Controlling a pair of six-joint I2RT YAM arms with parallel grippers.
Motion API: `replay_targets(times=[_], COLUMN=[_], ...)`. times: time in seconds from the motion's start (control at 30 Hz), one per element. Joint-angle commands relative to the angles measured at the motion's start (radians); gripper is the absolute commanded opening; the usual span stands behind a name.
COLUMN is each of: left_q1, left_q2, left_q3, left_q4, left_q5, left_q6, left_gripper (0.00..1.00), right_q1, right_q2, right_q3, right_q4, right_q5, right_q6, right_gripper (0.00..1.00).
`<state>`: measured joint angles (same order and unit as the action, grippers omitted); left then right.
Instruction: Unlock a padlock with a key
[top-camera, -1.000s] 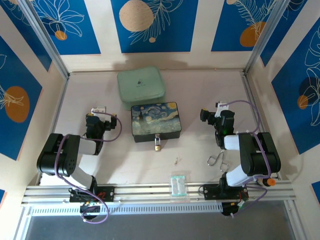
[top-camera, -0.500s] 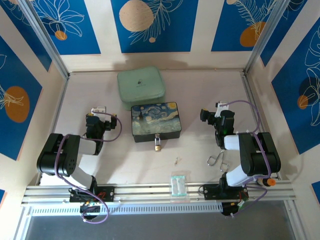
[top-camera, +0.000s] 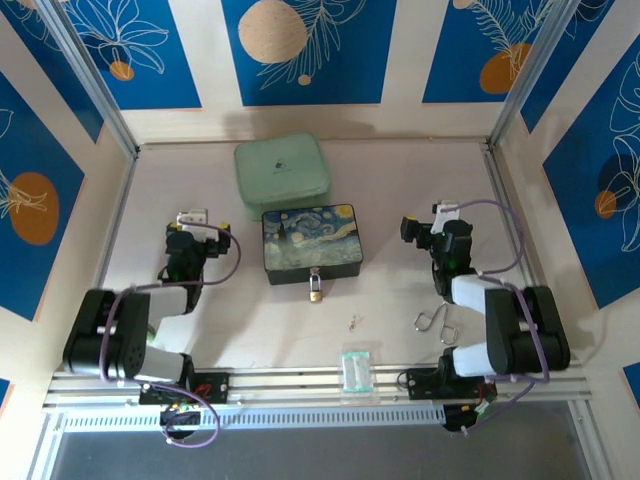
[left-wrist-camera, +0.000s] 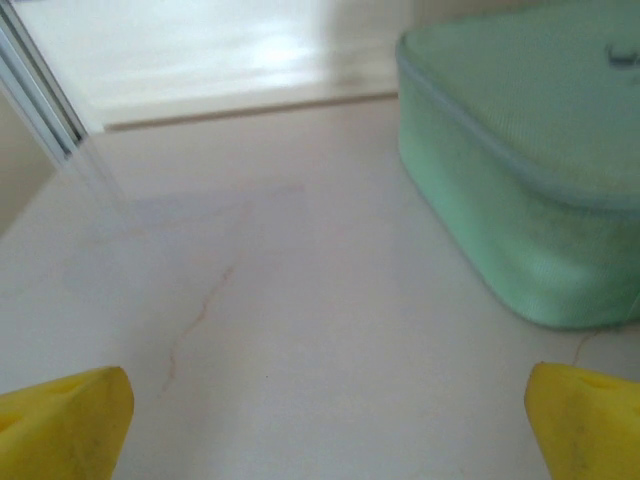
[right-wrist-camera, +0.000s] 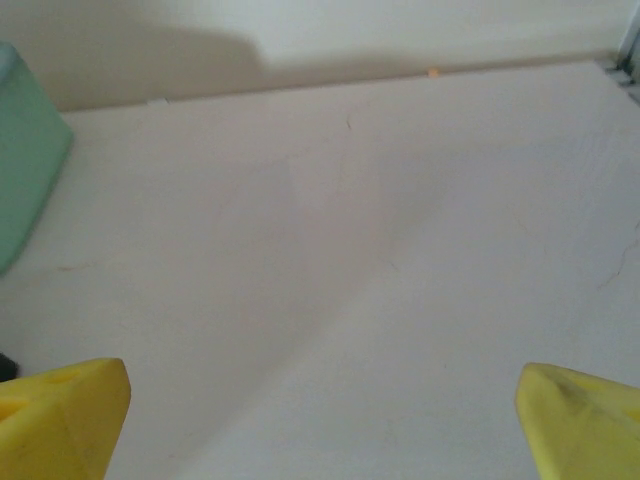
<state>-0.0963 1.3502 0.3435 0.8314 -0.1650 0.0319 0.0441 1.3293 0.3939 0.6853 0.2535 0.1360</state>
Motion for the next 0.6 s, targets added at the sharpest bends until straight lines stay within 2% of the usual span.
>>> replay_targets(times=[0.0,0.13,0.23,0.27,0.33,0.4,0.5,0.57], left_q1=[-0.003,-0.003,0.000,0.000,0.001,0.000,-0.005,-0.027], left_q2=[-0.143,-0.288,-0.370,-0.394,-0.423,-0.441,-0.424,-0.413], left_q3=[0.040,0.100,0.073,0.049,0.006,0.007,0.060,0.088], left_q4=[-0.180,-0.383,-0.428,-0.412,-0.356,-0.400,-0.533,-0.626], left_q5=[-0.049,-0.045,-0.012,0.012,0.087,0.161,0.291,0.329], left_q6=[-0.084,-0.319,-0.580,-0.660,-0.730,-0.798,-0.836,-0.845], left_gripper=[1.00,1.00,1.00,1.00,1.00,1.00,1.00,1.00], right_q1=[0.005,0.001,-0.011,-0.027,-0.065,-0.076,-0.070,-0.051], right_q2=[-0.109,-0.214,-0.301,-0.321,-0.342,-0.349,-0.342,-0.330], right_q3=[0.056,0.103,0.146,0.159,0.182,0.207,0.238,0.258], right_q4=[-0.211,-0.387,-0.596,-0.641,-0.696,-0.755,-0.855,-0.938], right_q5=[-0.019,-0.044,0.016,-0.026,-0.188,-0.293,-0.404,-0.426], right_q6=[0.027,0.137,0.395,0.429,0.432,0.437,0.428,0.430], right_gripper=[0.99,0.99,0.99,0.99,0.99,0.99,0.99,0.99])
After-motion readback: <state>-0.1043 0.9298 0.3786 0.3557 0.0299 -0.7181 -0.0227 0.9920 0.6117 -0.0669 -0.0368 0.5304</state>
